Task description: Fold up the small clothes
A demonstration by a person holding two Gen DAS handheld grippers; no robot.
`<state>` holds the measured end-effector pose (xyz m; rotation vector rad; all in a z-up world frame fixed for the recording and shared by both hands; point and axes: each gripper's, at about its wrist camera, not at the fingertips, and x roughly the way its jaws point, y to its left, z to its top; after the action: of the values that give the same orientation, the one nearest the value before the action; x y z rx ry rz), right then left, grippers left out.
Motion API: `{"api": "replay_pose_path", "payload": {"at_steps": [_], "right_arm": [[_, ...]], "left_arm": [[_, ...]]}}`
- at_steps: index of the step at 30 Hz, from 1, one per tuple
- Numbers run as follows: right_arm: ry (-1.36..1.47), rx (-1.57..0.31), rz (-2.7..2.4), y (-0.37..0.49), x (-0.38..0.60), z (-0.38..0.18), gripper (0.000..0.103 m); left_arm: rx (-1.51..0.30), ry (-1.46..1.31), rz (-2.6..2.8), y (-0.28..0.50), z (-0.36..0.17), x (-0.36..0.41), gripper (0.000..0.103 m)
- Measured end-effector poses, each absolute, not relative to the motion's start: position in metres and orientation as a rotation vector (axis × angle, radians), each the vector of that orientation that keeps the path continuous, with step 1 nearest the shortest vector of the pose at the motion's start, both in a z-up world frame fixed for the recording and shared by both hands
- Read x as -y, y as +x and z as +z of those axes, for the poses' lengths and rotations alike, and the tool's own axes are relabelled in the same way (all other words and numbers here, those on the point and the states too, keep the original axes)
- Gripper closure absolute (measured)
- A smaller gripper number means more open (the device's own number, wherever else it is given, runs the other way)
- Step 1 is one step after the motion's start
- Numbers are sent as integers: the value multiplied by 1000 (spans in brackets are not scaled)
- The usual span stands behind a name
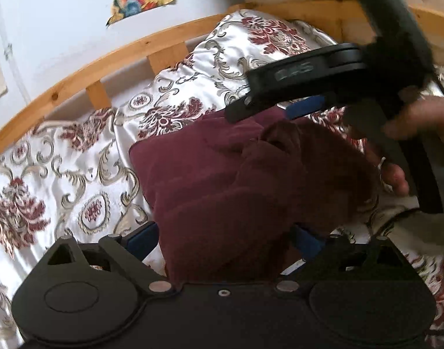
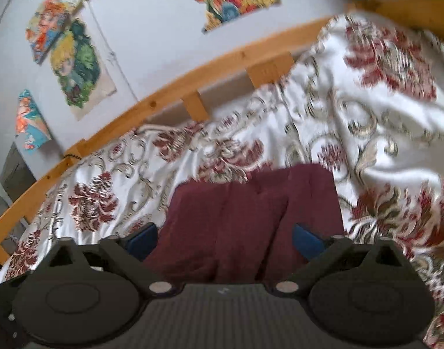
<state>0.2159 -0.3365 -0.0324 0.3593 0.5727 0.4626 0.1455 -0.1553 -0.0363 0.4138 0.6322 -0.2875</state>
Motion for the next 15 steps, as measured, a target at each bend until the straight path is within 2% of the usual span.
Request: {"api": "replay_pose_path", "payload": {"at_steps": [3, 8, 9, 10, 11, 13, 15], "right_arm": [[378, -598, 448, 221, 336, -43, 21], [369, -641, 431, 223, 333, -56, 42], [378, -649, 431, 224, 333, -58, 43], [387, -657, 431, 225, 333, -59, 48], [398, -661, 432, 225, 334, -61, 58], [402, -668, 433, 226, 334, -64, 75], [403, -650, 438, 224, 335, -63, 81]], "left_arm": [[-603, 476, -294, 141, -40, 161, 13], [-564, 547, -321, 134, -41, 168, 43], [-559, 556, -325, 134, -42, 169, 48], [-555, 567, -324, 134, -43, 170, 58], [-549, 579, -317, 133, -44, 171, 67], [-533, 586, -315, 133, -45, 172, 79], [-523, 579, -312, 132, -43, 174, 82]]}}
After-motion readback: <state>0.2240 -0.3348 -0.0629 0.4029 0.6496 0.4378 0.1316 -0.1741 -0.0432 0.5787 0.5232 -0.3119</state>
